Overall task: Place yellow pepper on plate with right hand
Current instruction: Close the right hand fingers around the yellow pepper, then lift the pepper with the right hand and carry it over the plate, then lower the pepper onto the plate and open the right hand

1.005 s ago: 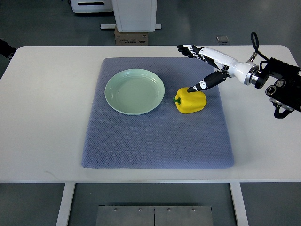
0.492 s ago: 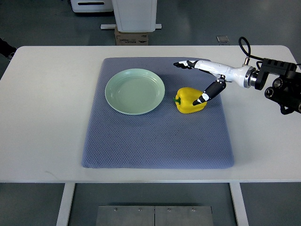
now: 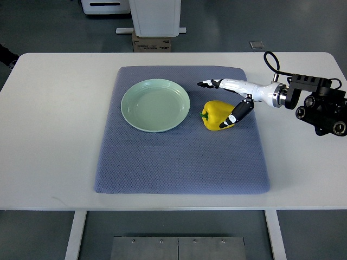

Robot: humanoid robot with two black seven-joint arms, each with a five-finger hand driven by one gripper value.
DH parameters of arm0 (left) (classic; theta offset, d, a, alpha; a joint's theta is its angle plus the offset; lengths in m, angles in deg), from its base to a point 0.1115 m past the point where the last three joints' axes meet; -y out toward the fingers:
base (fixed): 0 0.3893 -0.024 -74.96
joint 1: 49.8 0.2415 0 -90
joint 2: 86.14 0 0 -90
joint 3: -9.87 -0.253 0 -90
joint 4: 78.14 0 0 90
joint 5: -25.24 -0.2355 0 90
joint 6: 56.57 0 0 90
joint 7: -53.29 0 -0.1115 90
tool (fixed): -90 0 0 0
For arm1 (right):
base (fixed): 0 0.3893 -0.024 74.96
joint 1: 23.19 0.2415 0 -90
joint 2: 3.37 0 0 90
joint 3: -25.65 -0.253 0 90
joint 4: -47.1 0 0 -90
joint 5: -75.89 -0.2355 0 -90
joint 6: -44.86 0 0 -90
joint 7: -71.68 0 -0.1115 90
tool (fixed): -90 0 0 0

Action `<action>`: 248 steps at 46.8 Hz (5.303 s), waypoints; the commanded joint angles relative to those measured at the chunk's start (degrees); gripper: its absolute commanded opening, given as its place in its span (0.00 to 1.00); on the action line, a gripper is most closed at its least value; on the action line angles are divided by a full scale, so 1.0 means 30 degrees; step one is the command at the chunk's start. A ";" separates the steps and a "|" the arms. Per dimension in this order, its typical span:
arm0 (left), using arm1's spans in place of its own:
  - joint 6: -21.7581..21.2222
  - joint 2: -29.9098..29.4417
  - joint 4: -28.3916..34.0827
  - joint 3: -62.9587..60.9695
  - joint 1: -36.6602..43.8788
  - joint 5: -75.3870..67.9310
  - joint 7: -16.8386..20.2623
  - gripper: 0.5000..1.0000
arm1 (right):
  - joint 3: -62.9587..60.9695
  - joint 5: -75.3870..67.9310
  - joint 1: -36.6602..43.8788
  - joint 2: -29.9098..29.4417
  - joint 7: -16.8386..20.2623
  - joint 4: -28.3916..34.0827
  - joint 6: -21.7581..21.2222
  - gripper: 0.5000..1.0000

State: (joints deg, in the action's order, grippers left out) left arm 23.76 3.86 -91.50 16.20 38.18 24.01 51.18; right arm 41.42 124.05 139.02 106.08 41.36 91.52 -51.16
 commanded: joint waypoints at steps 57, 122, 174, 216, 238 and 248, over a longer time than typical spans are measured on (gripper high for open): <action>-0.0001 0.0000 0.0000 0.0000 0.0002 0.0000 -0.0002 1.00 | 0.1274 0.0060 -0.0455 -0.0829 0.0731 -0.1299 0.0865 0.82; -0.0001 0.0000 0.0000 0.0000 0.0002 0.0000 -0.0002 1.00 | 0.0717 -0.0292 0.0511 -0.0976 0.1052 -0.2207 0.0748 0.00; -0.0001 0.0000 0.0000 0.0000 0.0002 0.0000 -0.0002 1.00 | -0.0044 -0.1171 0.2826 -0.6484 0.5183 -0.2353 0.0338 0.00; -0.0001 0.0000 0.0000 0.0000 0.0002 0.0000 -0.0002 1.00 | -0.0952 -0.1962 0.1127 -0.6484 0.7382 -0.2646 0.0689 0.00; -0.0001 0.0000 0.0000 0.0000 0.0002 0.0000 -0.0002 1.00 | -0.0952 -0.1962 0.1098 -0.6484 0.7118 -0.2588 0.1099 0.87; -0.0001 0.0000 0.0000 0.0000 0.0002 0.0000 -0.0002 1.00 | -0.0952 -0.1962 0.1098 -0.6484 0.6854 -0.2588 0.1099 0.97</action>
State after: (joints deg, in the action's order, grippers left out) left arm 23.76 3.86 -91.50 16.20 38.18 24.01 51.18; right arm 38.57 118.17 142.29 86.63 62.03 83.79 -47.86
